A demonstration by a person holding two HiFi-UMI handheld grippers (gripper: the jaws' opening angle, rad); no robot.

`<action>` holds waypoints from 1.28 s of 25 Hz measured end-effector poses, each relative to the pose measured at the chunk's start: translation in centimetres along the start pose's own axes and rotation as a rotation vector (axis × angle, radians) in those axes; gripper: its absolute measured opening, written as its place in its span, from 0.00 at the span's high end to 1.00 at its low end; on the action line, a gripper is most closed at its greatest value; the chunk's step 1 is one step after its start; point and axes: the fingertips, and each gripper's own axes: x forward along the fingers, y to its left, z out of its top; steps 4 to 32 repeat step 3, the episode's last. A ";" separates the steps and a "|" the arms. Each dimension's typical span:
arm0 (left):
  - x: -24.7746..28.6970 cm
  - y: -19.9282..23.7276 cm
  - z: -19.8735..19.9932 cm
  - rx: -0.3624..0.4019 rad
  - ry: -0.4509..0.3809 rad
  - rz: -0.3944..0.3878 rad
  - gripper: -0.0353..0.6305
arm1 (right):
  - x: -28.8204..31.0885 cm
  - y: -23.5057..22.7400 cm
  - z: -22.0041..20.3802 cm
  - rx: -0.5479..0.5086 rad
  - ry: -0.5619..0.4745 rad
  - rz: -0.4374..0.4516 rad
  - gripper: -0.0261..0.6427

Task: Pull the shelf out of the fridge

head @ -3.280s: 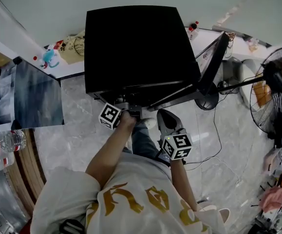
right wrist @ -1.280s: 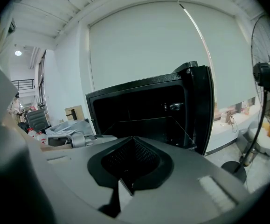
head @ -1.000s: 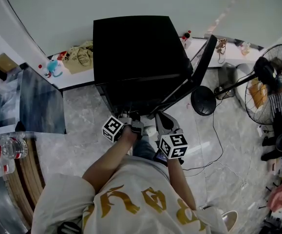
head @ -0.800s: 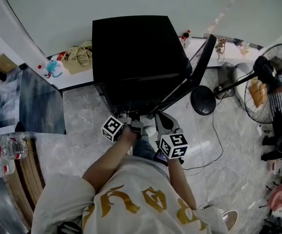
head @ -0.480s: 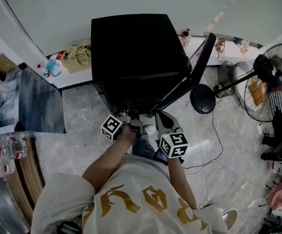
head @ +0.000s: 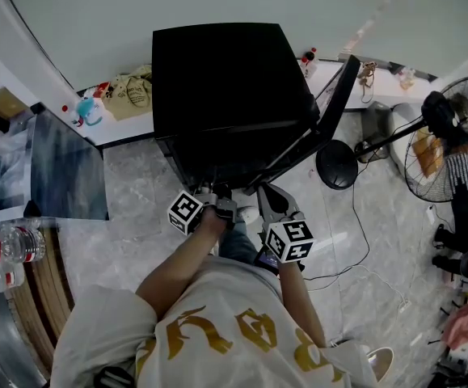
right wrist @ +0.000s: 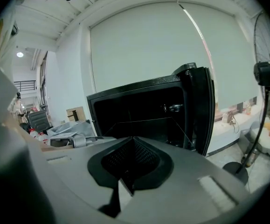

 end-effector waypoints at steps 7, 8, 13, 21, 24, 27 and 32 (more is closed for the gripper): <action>0.1 -0.1 -0.1 -0.006 0.005 0.000 0.92 | 0.1 -0.1 -0.1 -0.002 0.004 -0.001 0.94; 0.1 -0.1 -0.1 -0.006 0.005 0.000 0.92 | 0.1 -0.1 -0.1 -0.002 0.004 -0.001 0.94; 0.1 -0.1 -0.1 -0.006 0.005 0.000 0.92 | 0.1 -0.1 -0.1 -0.002 0.004 -0.001 0.94; 0.1 -0.1 -0.1 -0.006 0.005 0.000 0.92 | 0.1 -0.1 -0.1 -0.002 0.004 -0.001 0.94; 0.1 -0.1 -0.1 -0.006 0.005 0.000 0.92 | 0.1 -0.1 -0.1 -0.002 0.004 -0.001 0.94; 0.1 -0.1 -0.1 -0.006 0.005 0.000 0.92 | 0.1 -0.1 -0.1 -0.002 0.004 -0.001 0.94; 0.1 -0.1 -0.1 -0.006 0.005 0.000 0.92 | 0.1 -0.1 -0.1 -0.002 0.004 -0.001 0.94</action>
